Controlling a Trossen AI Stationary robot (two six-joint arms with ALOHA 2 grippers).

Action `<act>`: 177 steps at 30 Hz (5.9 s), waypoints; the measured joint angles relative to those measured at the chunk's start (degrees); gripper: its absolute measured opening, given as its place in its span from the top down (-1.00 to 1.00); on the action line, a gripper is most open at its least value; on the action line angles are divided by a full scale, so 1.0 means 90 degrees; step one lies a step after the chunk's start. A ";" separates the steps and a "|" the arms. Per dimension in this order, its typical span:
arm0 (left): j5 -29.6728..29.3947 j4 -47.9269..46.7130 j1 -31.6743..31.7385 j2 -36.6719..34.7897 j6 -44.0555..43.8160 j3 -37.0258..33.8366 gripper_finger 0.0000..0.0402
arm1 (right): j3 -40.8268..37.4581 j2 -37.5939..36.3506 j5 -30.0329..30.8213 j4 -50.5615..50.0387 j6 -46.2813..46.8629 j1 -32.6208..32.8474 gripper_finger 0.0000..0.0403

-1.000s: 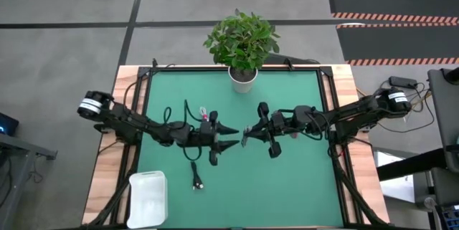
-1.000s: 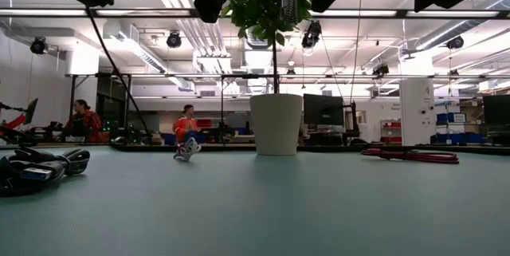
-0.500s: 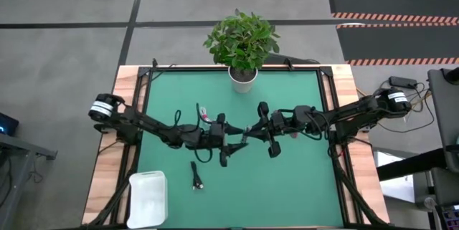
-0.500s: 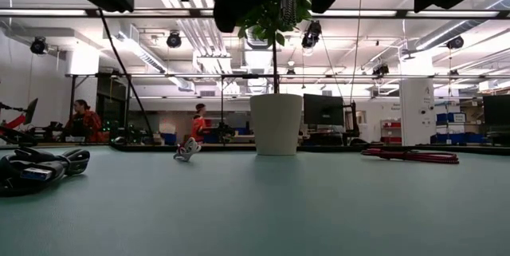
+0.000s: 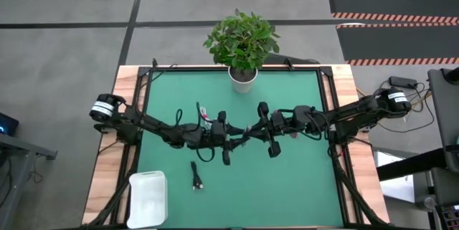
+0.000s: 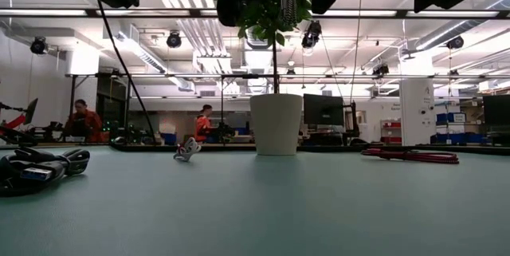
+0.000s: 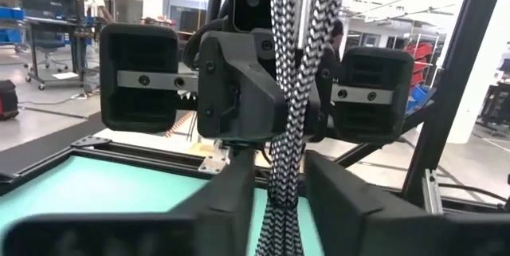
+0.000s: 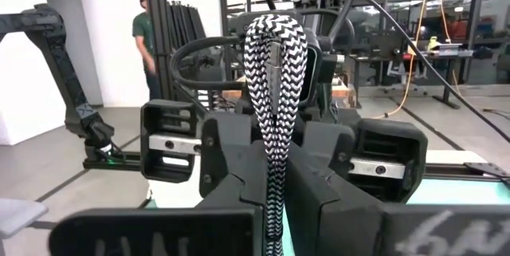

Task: Pick and place USB-C Cables
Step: Put the black white charger cable into the bin, then put the black charger cable into the bin

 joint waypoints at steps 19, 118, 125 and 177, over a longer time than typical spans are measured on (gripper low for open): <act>-0.0211 -0.1713 -0.0055 -0.0407 -0.0980 0.0115 0.91 | 0.0000 -0.0384 0.0011 -0.0555 0.0147 0.0000 0.19; 0.4218 -1.4931 -0.4310 0.0719 -1.3860 0.3112 0.91 | 0.0002 -0.3050 0.0835 -0.4237 -0.0292 0.0002 0.28; 0.4218 -1.4556 -0.4311 0.0719 -1.3852 0.2835 0.91 | 0.0002 -0.3048 0.0835 -0.4236 -0.0282 0.0001 0.28; 0.4250 -1.3595 -0.4347 0.0083 -1.3940 0.2630 0.73 | 0.0002 -0.3048 0.0833 -0.4238 -0.0324 0.0000 0.28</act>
